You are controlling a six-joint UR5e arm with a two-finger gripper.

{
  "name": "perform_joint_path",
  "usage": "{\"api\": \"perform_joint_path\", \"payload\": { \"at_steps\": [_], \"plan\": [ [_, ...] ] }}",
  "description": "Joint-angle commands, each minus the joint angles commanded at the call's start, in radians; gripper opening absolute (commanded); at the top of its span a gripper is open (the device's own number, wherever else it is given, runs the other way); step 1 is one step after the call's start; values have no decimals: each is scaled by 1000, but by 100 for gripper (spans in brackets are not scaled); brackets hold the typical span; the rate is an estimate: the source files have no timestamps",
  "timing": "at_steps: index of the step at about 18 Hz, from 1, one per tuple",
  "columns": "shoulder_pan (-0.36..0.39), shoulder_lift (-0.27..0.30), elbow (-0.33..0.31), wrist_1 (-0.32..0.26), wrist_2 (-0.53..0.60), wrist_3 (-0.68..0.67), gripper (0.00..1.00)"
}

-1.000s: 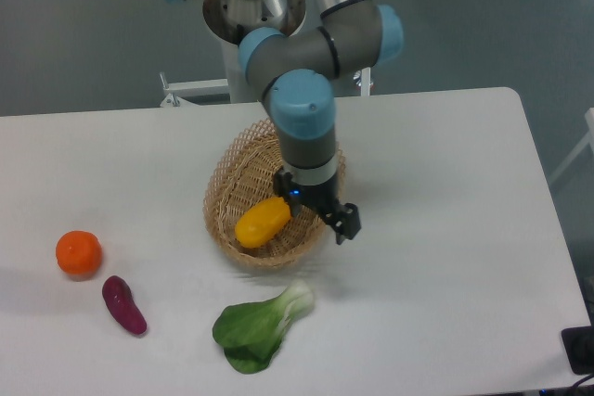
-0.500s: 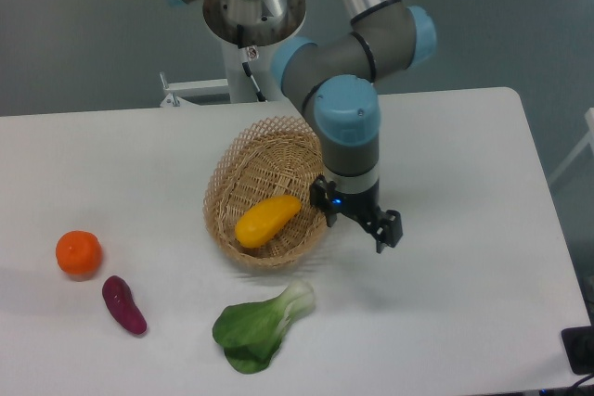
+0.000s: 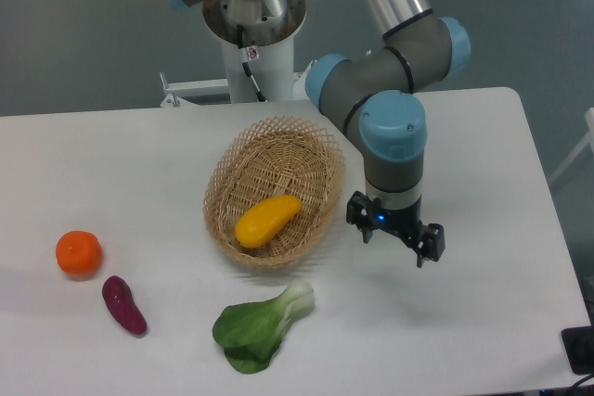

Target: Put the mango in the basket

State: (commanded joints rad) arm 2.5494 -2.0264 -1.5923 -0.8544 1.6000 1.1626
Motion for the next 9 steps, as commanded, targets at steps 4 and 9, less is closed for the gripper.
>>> {"api": "perform_joint_path", "payload": {
  "at_steps": [4,9],
  "plan": [
    [29,-12,23,-6,-5,37,100],
    [35,-41,104,-130,-3,57,100]
  ]
}}
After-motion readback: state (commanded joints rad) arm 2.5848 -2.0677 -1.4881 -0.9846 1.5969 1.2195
